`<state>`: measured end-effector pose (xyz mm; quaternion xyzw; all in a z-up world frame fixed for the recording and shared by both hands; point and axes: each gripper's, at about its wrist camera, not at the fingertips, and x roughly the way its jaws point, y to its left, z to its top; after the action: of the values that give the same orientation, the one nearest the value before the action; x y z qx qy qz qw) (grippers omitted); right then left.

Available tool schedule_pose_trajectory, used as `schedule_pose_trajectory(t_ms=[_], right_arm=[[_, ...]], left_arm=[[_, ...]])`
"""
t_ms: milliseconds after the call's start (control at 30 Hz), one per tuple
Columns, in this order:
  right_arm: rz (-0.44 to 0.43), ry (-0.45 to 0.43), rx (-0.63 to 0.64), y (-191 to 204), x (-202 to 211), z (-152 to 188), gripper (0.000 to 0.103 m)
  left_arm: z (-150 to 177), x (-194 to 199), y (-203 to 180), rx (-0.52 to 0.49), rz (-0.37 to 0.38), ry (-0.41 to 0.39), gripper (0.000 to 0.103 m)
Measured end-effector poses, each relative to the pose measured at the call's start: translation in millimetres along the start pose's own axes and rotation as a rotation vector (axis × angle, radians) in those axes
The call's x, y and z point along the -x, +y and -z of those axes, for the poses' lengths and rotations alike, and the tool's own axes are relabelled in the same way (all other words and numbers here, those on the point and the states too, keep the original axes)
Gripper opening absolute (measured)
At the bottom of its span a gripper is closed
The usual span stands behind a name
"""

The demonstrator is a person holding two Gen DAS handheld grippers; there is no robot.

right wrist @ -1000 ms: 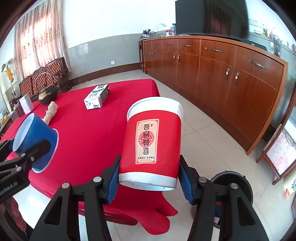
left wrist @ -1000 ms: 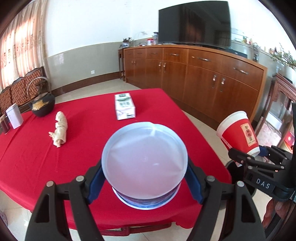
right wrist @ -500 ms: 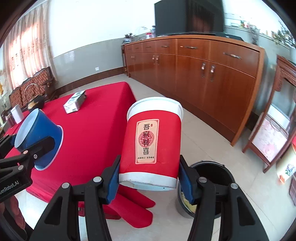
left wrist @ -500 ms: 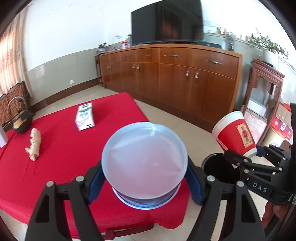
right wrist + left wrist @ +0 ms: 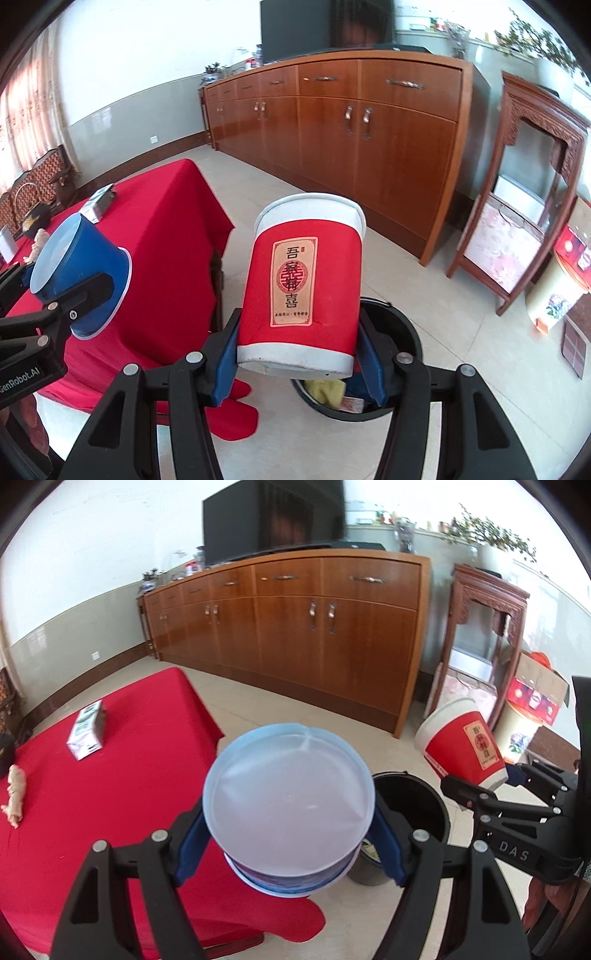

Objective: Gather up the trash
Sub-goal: 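Carry the red-white cup and blue cup over the black bin with both tools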

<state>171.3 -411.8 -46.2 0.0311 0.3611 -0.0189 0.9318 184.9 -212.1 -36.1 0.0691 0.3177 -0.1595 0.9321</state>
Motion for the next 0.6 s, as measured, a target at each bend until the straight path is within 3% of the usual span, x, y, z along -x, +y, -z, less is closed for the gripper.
schedule_pose_trajectory(t_ms=[367,600], right_arm=[[0.025,0.061,-0.041,-69.5,-24.6,24.0,0.059],[0.013,0.116,-0.039,-97.2,-53.1,34.3,0.059]], left_arm=[[1.1,-44.7,-66.7,-0.07,0.086,0.064,0.077],[3.5,-71.8,-91.5,-0.108,0.102,0.106,0.077]])
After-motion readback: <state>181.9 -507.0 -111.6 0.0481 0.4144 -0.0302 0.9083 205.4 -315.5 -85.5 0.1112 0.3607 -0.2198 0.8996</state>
